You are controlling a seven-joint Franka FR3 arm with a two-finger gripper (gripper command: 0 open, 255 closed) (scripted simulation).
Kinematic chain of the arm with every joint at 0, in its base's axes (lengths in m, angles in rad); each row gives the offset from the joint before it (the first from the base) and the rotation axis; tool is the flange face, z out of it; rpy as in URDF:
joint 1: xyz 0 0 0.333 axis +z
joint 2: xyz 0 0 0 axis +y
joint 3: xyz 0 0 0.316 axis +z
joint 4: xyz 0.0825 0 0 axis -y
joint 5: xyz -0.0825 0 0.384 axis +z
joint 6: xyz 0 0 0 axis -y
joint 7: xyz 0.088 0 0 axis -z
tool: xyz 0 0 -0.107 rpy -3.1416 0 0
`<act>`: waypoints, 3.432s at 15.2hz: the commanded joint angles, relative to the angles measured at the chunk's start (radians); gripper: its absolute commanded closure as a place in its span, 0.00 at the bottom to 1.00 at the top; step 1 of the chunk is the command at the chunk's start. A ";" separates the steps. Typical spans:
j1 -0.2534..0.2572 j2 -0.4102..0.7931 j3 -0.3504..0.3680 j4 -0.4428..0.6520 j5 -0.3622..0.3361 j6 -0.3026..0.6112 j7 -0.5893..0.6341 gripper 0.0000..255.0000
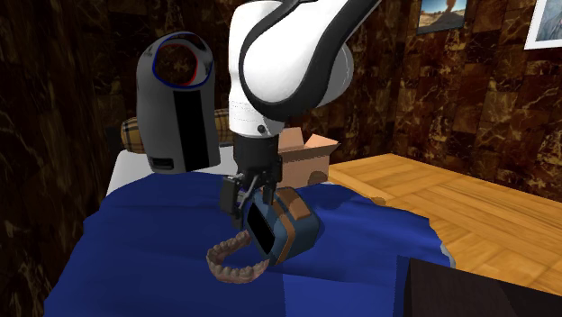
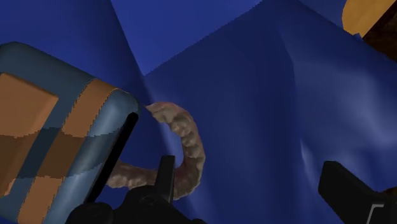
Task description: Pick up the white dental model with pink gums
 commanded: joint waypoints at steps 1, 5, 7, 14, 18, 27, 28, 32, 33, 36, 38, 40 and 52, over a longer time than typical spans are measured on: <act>-0.005 0.082 -0.004 0.044 0.001 0.041 -0.005 0.00; -0.015 0.240 -0.008 0.143 0.005 0.104 -0.013 0.00; -0.020 0.318 -0.009 0.201 0.007 0.128 -0.017 0.00; -0.042 0.594 -0.009 0.444 0.017 0.169 -0.030 0.00; -0.048 0.698 -0.008 0.537 0.020 0.183 -0.033 0.00; -0.049 0.766 -0.008 0.569 0.020 0.219 -0.031 1.00; -0.048 0.766 -0.008 0.568 0.020 0.219 -0.030 1.00; -0.048 0.766 -0.008 0.568 0.020 0.219 -0.030 1.00; -0.048 0.767 -0.008 0.569 0.020 0.219 -0.030 1.00; -0.049 0.767 -0.008 0.570 0.020 0.219 -0.031 1.00; -0.049 0.742 -0.008 0.557 0.020 0.206 -0.031 1.00; -0.048 0.717 -0.008 0.545 0.020 0.194 -0.032 1.00; -0.048 0.587 -0.008 0.497 0.020 0.111 -0.036 1.00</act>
